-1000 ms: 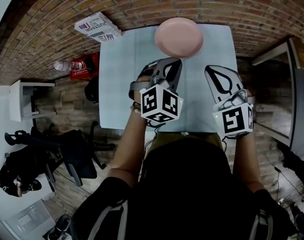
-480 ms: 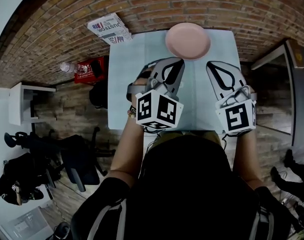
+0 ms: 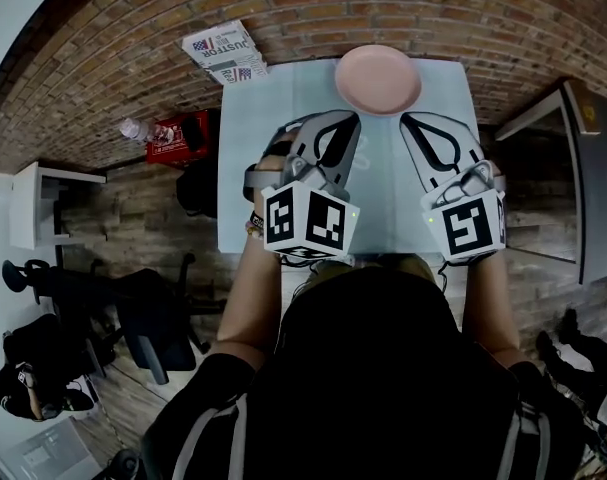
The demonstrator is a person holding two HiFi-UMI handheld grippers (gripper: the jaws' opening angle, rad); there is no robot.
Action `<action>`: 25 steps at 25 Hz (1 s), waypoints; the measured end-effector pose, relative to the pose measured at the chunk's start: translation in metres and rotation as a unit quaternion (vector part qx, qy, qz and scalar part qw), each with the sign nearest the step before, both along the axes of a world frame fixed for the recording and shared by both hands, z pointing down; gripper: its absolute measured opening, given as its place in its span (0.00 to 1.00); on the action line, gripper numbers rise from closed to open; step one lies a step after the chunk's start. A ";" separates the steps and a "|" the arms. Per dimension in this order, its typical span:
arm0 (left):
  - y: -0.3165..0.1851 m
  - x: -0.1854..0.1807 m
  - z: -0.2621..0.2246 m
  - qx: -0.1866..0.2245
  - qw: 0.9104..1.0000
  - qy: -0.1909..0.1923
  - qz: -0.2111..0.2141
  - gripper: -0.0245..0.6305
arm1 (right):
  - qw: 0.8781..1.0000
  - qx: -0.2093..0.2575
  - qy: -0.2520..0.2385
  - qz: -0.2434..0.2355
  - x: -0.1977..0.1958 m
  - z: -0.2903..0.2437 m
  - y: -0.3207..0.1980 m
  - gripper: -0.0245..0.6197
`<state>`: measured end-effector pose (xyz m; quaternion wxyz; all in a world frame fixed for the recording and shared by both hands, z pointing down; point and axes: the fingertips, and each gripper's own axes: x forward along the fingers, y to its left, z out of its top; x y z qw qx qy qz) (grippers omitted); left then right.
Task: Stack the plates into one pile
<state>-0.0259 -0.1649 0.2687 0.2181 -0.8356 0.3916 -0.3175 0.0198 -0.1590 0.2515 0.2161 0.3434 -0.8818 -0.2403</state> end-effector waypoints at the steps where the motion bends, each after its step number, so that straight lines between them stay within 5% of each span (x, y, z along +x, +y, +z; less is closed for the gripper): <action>1: 0.001 -0.002 -0.003 0.003 1.000 0.001 -0.001 0.07 | 1.000 0.000 -0.002 -0.001 -0.003 -0.001 0.001 0.09; 25: 0.013 0.005 -0.016 0.038 0.999 0.000 0.017 0.07 | 1.000 -0.002 0.000 0.007 0.001 -0.001 0.019 0.09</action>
